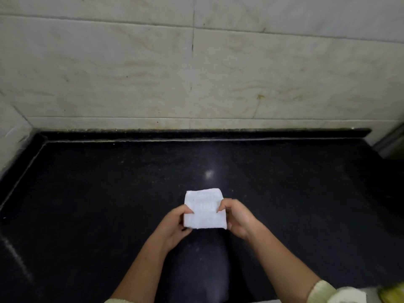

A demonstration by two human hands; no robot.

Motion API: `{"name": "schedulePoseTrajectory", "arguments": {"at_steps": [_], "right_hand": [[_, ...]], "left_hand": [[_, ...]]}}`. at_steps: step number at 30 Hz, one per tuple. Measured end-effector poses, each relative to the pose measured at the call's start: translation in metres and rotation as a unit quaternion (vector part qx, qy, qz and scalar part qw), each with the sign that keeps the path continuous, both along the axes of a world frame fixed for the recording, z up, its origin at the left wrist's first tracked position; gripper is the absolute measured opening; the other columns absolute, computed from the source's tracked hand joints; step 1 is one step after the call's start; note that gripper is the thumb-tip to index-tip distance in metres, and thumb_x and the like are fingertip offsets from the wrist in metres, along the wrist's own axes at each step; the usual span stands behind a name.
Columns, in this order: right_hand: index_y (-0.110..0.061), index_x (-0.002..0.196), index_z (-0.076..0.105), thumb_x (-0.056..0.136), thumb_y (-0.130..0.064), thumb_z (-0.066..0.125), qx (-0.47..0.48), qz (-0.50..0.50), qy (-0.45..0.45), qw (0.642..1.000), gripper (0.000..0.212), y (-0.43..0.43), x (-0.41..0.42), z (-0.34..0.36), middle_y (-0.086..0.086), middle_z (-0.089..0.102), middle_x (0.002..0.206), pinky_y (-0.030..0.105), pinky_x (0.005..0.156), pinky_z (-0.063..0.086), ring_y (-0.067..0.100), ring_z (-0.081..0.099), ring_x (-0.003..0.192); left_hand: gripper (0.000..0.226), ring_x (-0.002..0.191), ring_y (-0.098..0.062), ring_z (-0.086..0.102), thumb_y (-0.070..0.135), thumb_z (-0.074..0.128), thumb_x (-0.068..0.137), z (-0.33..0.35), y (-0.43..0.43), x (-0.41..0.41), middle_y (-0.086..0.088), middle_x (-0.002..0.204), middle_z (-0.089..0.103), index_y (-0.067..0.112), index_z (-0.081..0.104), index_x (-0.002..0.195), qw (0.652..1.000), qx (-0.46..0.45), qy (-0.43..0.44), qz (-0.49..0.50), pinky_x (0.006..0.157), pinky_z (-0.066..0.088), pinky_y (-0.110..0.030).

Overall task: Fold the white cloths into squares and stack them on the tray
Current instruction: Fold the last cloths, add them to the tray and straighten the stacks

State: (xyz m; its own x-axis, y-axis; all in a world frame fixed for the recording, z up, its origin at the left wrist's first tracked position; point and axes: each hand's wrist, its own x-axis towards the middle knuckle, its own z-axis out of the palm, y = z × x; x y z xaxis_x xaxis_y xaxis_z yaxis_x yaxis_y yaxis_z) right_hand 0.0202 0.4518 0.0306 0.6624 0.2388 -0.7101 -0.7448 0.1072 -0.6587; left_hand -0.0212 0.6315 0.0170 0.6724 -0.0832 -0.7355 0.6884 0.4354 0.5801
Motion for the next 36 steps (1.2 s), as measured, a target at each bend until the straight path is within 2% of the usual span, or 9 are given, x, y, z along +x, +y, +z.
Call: {"name": "schedulePoseTrajectory", "arguments": {"at_steps": [3, 5, 8, 10, 16, 24, 28, 33, 36], "right_hand": [[-0.004, 0.102, 0.062, 0.067, 0.002, 0.050, -0.007, -0.027, -0.026, 0.999, 0.037, -0.033, -0.006, 0.010, 0.010, 0.067, 0.094, 0.029, 0.057, 0.053, 0.025, 0.064, 0.083], [-0.010, 0.096, 0.059, 0.073, 0.007, 0.047, -0.013, -0.053, -0.039, 0.998, 0.030, -0.059, -0.011, 0.016, 0.008, 0.066, 0.090, 0.029, 0.053, 0.052, 0.023, 0.064, 0.080], [-0.009, 0.099, 0.057, 0.074, 0.007, 0.048, -0.012, -0.091, -0.053, 0.994, 0.031, -0.100, -0.020, 0.021, 0.010, 0.066, 0.096, 0.032, 0.059, 0.054, 0.026, 0.064, 0.088], [-0.008, 0.100, 0.056, 0.074, 0.007, 0.048, -0.015, -0.113, -0.061, 0.992, 0.031, -0.130, -0.027, 0.026, 0.011, 0.065, 0.099, 0.035, 0.065, 0.055, 0.028, 0.062, 0.092], [-0.007, 0.099, 0.058, 0.074, 0.009, 0.047, -0.026, -0.159, -0.093, 0.982, 0.032, -0.246, -0.048, 0.047, 0.012, 0.066, 0.098, 0.036, 0.063, 0.056, 0.027, 0.064, 0.089], [-0.005, 0.114, 0.064, 0.080, -0.002, 0.056, -0.048, -0.213, -0.111, 0.970, 0.035, -0.414, -0.078, 0.080, 0.016, 0.067, 0.113, 0.035, 0.067, 0.057, 0.028, 0.066, 0.094], [-0.004, 0.108, 0.067, 0.078, -0.001, 0.058, -0.057, -0.255, -0.134, 0.956, 0.032, -0.482, -0.083, 0.107, 0.014, 0.068, 0.103, 0.032, 0.062, 0.057, 0.027, 0.065, 0.088], [-0.001, 0.107, 0.068, 0.080, 0.000, 0.059, -0.046, -0.306, -0.168, 0.936, 0.028, -0.561, -0.074, 0.133, 0.011, 0.070, 0.094, 0.027, 0.054, 0.055, 0.025, 0.066, 0.082], [-0.002, 0.103, 0.068, 0.081, 0.000, 0.059, -0.044, -0.311, -0.180, 0.932, 0.024, -0.603, -0.058, 0.141, 0.011, 0.070, 0.090, 0.030, 0.058, 0.055, 0.024, 0.066, 0.079]], "left_hand": [[0.030, 0.099, -0.023, 0.063, 0.007, 0.056, 0.079, 0.007, -0.029, 0.014, -0.012, 0.108, 0.069, 0.006, 0.067, 0.106, 0.997, 0.031, -0.023, -0.064, 0.085, 0.050, -0.034], [0.032, 0.102, -0.025, 0.064, 0.006, 0.057, 0.079, 0.011, -0.050, 0.021, -0.014, 0.114, 0.069, 0.002, 0.065, 0.111, 0.992, 0.051, -0.045, -0.107, 0.079, 0.053, -0.032], [0.023, 0.101, -0.026, 0.067, 0.003, 0.059, 0.079, 0.019, -0.084, 0.028, -0.015, 0.111, 0.070, 0.004, 0.063, 0.102, 0.983, 0.053, -0.080, -0.159, 0.074, 0.054, -0.032], [0.027, 0.098, -0.026, 0.068, 0.000, 0.061, 0.079, 0.025, -0.112, 0.030, -0.014, 0.107, 0.072, 0.005, 0.061, 0.106, 0.975, 0.060, -0.100, -0.189, 0.073, 0.055, -0.032], [0.042, 0.097, -0.026, 0.069, -0.002, 0.062, 0.079, 0.051, -0.224, 0.028, -0.010, 0.109, 0.072, 0.016, 0.061, 0.117, 0.955, 0.050, -0.158, -0.247, 0.073, 0.056, -0.034], [0.031, 0.098, -0.027, 0.070, 0.019, 0.063, 0.088, 0.082, -0.392, 0.015, -0.010, 0.114, 0.069, 0.020, 0.062, 0.119, 0.943, 0.039, -0.191, -0.269, 0.084, 0.057, -0.037], [0.031, 0.096, -0.025, 0.070, 0.018, 0.063, 0.087, 0.109, -0.465, 0.021, -0.010, 0.111, 0.069, 0.019, 0.063, 0.118, 0.930, 0.040, -0.207, -0.301, 0.080, 0.057, -0.035], [0.027, 0.092, -0.020, 0.071, 0.027, 0.061, 0.090, 0.140, -0.552, 0.038, -0.006, 0.108, 0.072, 0.018, 0.064, 0.115, 0.915, 0.044, -0.238, -0.324, 0.074, 0.054, -0.031], [0.024, 0.086, -0.018, 0.072, 0.032, 0.058, 0.092, 0.152, -0.598, 0.056, -0.005, 0.103, 0.073, 0.018, 0.065, 0.111, 0.913, 0.042, -0.247, -0.321, 0.073, 0.054, -0.031]]}}
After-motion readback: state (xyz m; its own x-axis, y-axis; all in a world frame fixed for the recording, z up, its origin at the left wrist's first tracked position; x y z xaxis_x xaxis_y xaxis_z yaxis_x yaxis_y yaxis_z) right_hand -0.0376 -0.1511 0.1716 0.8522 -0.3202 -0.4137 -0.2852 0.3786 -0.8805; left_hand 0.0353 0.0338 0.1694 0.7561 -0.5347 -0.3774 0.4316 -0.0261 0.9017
